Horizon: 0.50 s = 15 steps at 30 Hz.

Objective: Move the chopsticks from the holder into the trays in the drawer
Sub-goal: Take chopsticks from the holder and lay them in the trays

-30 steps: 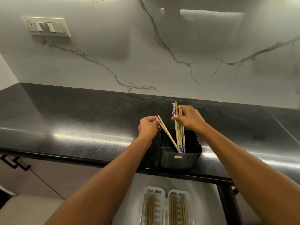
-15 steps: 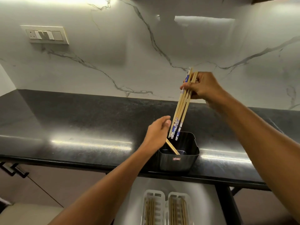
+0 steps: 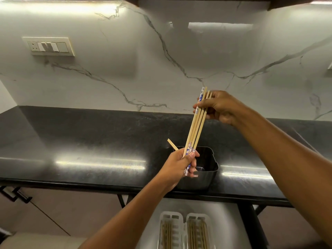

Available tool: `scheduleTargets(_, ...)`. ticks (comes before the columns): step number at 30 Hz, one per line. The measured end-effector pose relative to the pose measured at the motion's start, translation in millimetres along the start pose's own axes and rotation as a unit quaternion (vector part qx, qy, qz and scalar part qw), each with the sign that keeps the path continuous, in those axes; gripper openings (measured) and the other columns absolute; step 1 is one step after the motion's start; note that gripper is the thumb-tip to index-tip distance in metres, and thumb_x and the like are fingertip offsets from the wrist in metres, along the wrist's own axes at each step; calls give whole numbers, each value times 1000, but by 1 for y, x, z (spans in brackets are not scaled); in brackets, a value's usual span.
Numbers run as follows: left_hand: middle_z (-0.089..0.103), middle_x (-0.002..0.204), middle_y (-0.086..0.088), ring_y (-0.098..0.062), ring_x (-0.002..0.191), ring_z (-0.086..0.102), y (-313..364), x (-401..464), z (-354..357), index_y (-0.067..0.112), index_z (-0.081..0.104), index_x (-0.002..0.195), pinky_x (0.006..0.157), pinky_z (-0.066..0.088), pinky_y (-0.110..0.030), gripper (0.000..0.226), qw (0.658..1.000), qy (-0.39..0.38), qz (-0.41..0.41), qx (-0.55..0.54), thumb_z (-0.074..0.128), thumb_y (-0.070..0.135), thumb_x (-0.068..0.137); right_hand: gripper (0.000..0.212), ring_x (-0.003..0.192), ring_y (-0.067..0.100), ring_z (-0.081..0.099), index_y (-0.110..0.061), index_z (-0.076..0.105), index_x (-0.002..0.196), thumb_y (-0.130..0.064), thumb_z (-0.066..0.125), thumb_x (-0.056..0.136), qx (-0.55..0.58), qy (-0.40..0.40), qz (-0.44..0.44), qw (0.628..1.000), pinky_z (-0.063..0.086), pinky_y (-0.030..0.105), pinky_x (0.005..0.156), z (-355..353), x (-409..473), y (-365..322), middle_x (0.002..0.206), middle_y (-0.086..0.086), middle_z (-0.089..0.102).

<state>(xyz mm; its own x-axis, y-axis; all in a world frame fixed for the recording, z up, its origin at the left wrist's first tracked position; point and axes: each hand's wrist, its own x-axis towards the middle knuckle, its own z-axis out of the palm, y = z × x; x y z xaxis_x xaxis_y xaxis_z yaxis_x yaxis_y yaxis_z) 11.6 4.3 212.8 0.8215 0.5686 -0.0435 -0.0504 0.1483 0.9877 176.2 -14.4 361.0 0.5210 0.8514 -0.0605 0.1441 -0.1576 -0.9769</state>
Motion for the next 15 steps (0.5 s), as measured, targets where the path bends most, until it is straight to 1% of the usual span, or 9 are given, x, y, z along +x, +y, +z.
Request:
scheduleTargets(2,55,67,-1,-7,54,48,-2,-3,-4,7,60,102,53,45,-21,23,1000,11,3,23,43,22,101,60,93,25,65,-15,40,136,-2,66,83,-41,13,-61,997,56,40,84,-5,0,-4,104,12,62)
scheduleTargets(3,54,67,-1,-6,54,47,-2,-5,-7,7,60,102,52,43,-20,23,999,13,4,36,43,22,101,69,103,25,60,-21,34,140,-5,68,83,-129,20,-125,984,52,39,88,-7,1,-7,116,10,56)
scheduleTargets(4,54,67,0,-6,53,47,-3,-6,-10,7,60,101,51,42,-20,23,999,15,4,46,43,22,101,71,116,26,52,-27,33,143,-10,69,83,-257,23,-190,947,46,38,96,-10,1,-10,129,9,49)
scheduleTargets(6,54,67,0,-5,53,46,-3,-7,-15,8,61,99,51,41,-19,22,998,17,6,61,44,22,100,57,139,29,30,-32,45,138,-20,66,86,-530,11,-275,802,29,45,110,-11,0,-14,152,8,32)
scheduleTargets(7,54,67,-1,-5,53,45,-2,-7,-16,7,62,99,50,40,-19,22,997,19,8,68,45,21,100,46,144,30,20,-33,53,131,-24,64,87,-623,-8,-289,726,20,51,115,-10,-2,-16,156,7,27)
scheduleTargets(8,53,67,-1,-6,53,45,-1,-7,-17,7,62,99,50,40,-18,22,997,21,10,77,45,21,100,36,146,29,15,-33,60,123,-26,63,88,-681,-32,-287,673,13,55,116,-7,-5,-18,156,6,27)
scheduleTargets(9,54,67,-1,-6,53,45,-1,-7,-18,6,62,100,50,40,-18,23,996,24,11,87,45,21,100,28,145,28,17,-32,65,115,-27,63,88,-712,-47,-282,641,10,57,116,-5,-6,-19,153,4,33)
scheduleTargets(12,54,66,-1,-5,53,45,1,-8,-19,4,63,101,50,40,-18,23,994,32,9,103,46,20,100,15,122,18,49,-28,68,101,-25,65,87,-727,-44,-306,613,12,54,116,-5,-10,-20,119,-2,63)
scheduleTargets(15,55,66,-1,-6,53,46,3,-9,-21,3,63,103,49,40,-18,24,995,51,2,91,46,20,100,11,101,17,60,-22,68,98,-21,62,89,-703,19,-365,610,19,48,115,-14,-9,-23,94,-2,68)
